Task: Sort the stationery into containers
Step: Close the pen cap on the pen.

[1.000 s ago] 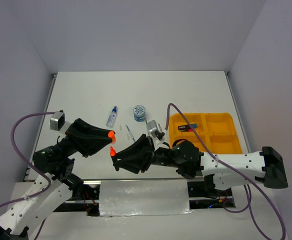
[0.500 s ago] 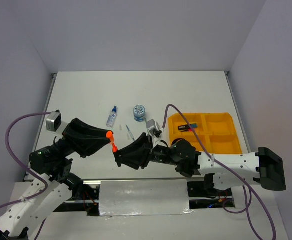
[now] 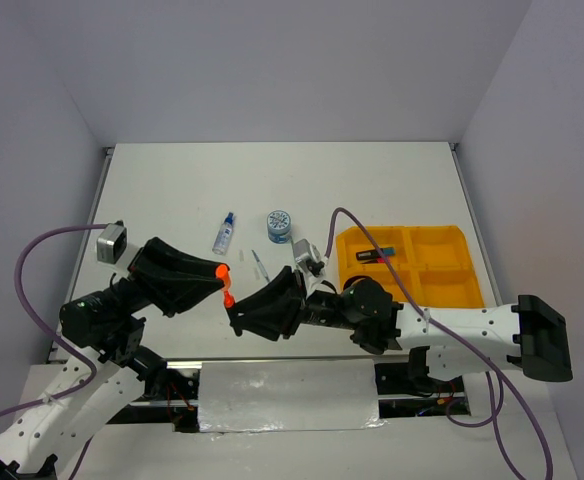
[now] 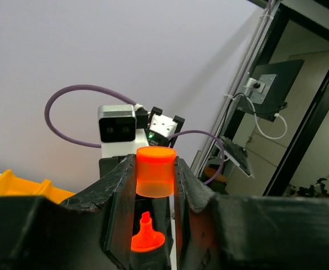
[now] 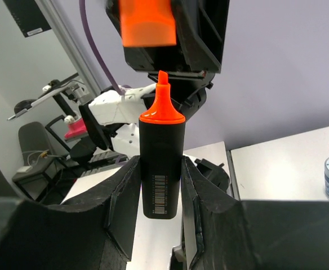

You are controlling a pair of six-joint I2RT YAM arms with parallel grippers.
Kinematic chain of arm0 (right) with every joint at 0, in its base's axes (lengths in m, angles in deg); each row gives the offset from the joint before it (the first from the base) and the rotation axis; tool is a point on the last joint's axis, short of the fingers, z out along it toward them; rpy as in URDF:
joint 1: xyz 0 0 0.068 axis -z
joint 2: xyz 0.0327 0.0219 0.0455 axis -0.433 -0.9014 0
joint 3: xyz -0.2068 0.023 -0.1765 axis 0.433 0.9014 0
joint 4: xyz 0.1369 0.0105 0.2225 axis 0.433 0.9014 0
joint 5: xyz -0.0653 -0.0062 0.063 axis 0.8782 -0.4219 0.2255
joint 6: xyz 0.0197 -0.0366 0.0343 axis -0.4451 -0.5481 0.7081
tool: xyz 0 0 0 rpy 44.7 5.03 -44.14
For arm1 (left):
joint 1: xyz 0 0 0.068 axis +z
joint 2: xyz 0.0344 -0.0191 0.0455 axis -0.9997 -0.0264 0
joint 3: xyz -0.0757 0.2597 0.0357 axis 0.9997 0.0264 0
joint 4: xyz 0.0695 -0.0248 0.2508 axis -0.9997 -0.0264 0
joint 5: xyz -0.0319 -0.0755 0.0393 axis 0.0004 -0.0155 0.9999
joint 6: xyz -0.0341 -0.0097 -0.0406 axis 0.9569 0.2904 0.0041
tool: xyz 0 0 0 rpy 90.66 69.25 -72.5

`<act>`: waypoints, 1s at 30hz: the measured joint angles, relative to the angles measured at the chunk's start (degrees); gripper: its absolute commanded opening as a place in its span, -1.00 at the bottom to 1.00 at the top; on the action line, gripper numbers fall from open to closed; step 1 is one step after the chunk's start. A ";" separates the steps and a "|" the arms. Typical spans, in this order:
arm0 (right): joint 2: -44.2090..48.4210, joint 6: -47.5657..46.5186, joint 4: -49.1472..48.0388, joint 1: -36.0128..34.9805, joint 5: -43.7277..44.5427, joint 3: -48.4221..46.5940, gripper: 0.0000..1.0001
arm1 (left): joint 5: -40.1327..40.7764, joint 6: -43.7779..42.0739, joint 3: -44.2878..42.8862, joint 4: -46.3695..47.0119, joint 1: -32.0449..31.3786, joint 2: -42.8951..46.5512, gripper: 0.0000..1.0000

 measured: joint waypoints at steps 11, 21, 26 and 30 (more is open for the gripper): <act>0.00 -1.38 2.14 0.61 -0.13 -2.60 -1.00 | -0.90 -2.36 0.00 -2.75 0.00 0.81 -0.49; -0.20 -1.53 6.25 4.52 -5.73 -5.73 -1.00 | -0.13 -2.62 0.00 -2.27 0.00 0.94 -0.46; -1.49 -1.27 8.00 4.94 -9.49 -8.52 -1.00 | 0.55 -3.15 0.00 -1.49 0.00 0.98 -0.44; -1.55 -0.57 8.00 5.03 -10.84 -8.68 -1.00 | 0.59 -5.38 0.00 -2.75 0.00 1.99 -0.45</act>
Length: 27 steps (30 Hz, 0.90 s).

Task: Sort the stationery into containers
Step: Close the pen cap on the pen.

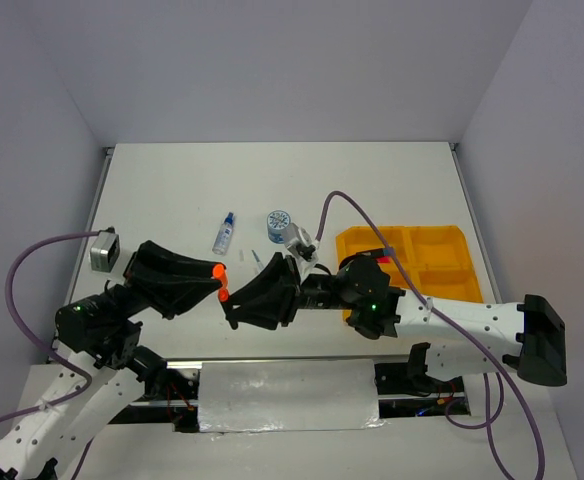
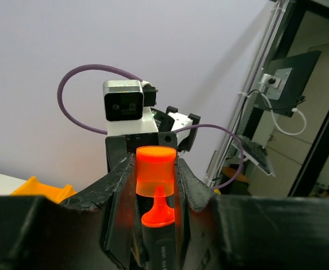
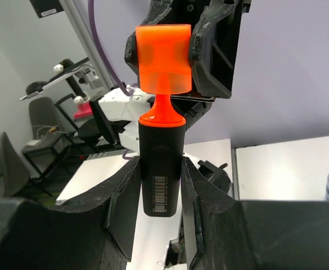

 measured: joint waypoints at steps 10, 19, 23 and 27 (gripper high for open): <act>1.07 0.79 1.29 0.37 1.11 -0.17 -1.00 | -1.11 -4.79 -0.11 -5.14 -0.22 1.73 -0.44; 1.01 -2.64 5.20 0.39 1.27 -2.97 -1.00 | -0.90 -4.15 -0.11 -2.25 -0.22 0.52 -0.14; 0.87 -6.67 8.50 0.42 1.22 -4.74 -1.00 | -0.87 -4.33 -0.26 -2.27 -0.22 0.44 -0.11; 0.87 -9.66 10.67 0.39 1.46 -5.81 -1.00 | -1.40 -5.44 -1.14 -4.35 -0.22 0.44 -0.04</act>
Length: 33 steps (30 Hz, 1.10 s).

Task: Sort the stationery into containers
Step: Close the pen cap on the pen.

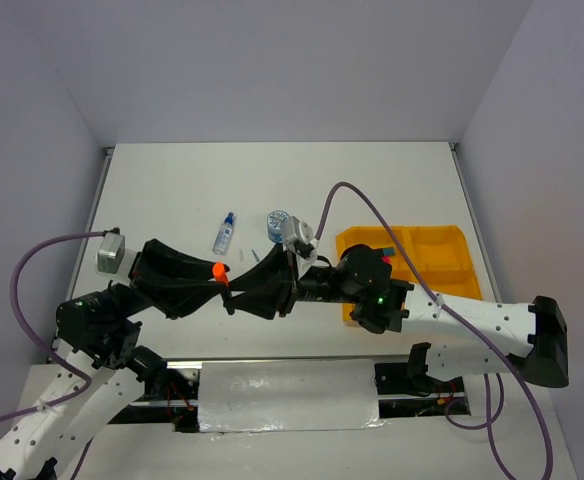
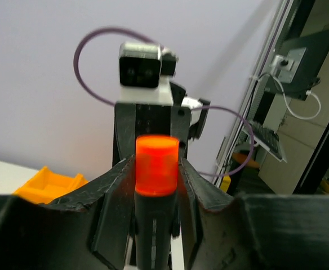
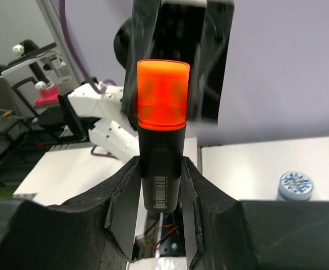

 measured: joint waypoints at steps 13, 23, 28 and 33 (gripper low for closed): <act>0.70 -3.06 1.20 0.02 3.28 -2.34 -1.00 | -4.52 -7.56 -3.52 -13.18 0.00 0.24 0.35; -0.17 -5.29 6.12 -1.29 8.63 -3.23 -1.00 | -1.84 -15.50 -10.21 -25.46 0.00 0.59 0.39; -0.68 -5.53 6.60 -1.44 9.46 -3.32 -1.00 | -1.11 -18.18 -11.52 -29.20 0.00 0.61 0.35; -0.85 -5.79 7.43 -1.53 9.62 -3.80 -1.00 | -1.16 -18.78 -11.52 -31.19 0.00 -0.24 0.23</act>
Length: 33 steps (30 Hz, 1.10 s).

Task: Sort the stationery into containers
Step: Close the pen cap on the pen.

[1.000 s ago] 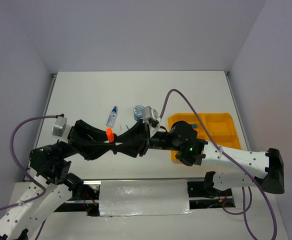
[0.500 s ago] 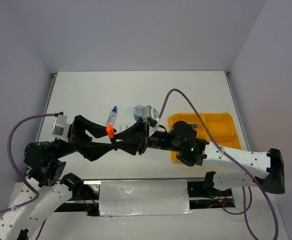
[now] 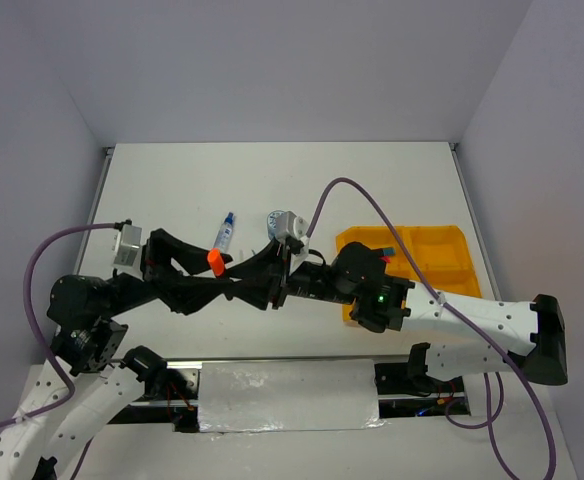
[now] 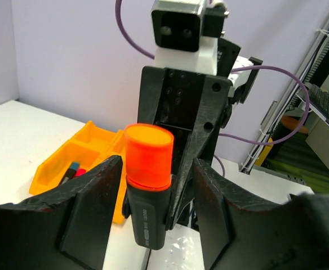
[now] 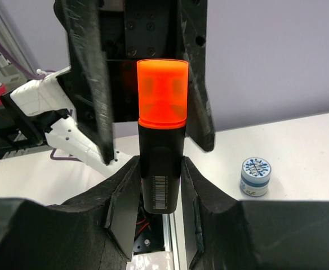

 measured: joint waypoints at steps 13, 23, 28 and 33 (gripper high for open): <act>-0.02 -0.33 1.16 -0.11 -0.24 -0.68 -0.53 | 0.00 -1.40 0.00 -1.77 0.00 -0.17 -1.00; 0.68 3.34 -0.11 2.03 -5.53 2.08 0.57 | -7.69 -2.16 0.00 0.46 0.00 -0.68 -1.00; 0.68 7.48 -3.21 6.43 -17.49 2.67 0.59 | -14.53 2.27 0.00 7.72 0.00 -2.91 -1.00; -0.76 10.78 -7.87 6.73 -28.83 1.84 0.54 | -18.75 7.89 0.04 15.32 -0.04 -3.63 -1.00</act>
